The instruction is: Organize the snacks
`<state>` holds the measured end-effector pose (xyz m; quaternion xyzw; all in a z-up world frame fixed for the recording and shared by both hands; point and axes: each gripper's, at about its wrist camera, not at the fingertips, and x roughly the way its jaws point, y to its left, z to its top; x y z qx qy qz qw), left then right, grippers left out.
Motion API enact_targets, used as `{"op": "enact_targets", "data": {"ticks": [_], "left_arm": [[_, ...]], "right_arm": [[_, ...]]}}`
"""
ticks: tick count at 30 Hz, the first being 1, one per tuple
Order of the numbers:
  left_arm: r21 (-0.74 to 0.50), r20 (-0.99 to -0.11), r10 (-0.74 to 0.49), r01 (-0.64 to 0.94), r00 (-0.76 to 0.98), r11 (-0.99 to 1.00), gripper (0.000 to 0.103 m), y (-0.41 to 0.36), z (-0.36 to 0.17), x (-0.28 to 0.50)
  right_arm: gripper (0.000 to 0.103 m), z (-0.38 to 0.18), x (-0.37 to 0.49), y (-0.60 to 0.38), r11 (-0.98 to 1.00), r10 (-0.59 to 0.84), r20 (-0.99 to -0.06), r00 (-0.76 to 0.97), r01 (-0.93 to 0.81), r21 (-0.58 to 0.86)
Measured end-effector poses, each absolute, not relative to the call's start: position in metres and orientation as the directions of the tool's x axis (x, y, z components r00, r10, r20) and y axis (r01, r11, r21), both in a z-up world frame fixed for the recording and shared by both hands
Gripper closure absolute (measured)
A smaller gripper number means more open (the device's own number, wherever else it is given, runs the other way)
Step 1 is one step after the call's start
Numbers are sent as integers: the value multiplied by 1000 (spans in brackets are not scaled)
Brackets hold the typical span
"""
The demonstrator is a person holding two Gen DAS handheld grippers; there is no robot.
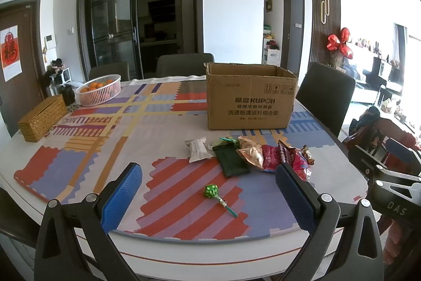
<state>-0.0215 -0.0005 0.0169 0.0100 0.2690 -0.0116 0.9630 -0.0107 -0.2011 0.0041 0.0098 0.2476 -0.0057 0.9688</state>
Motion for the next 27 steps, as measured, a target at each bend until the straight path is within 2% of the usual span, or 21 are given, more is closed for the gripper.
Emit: {"op": "enact_targets", "data": {"ticks": [27], "left_arm": [[11, -525, -17, 27, 851, 1000, 0, -2, 15, -22]], "right_arm": [[1, 5, -11, -201, 1000, -6, -480, 877, 15, 16]]}}
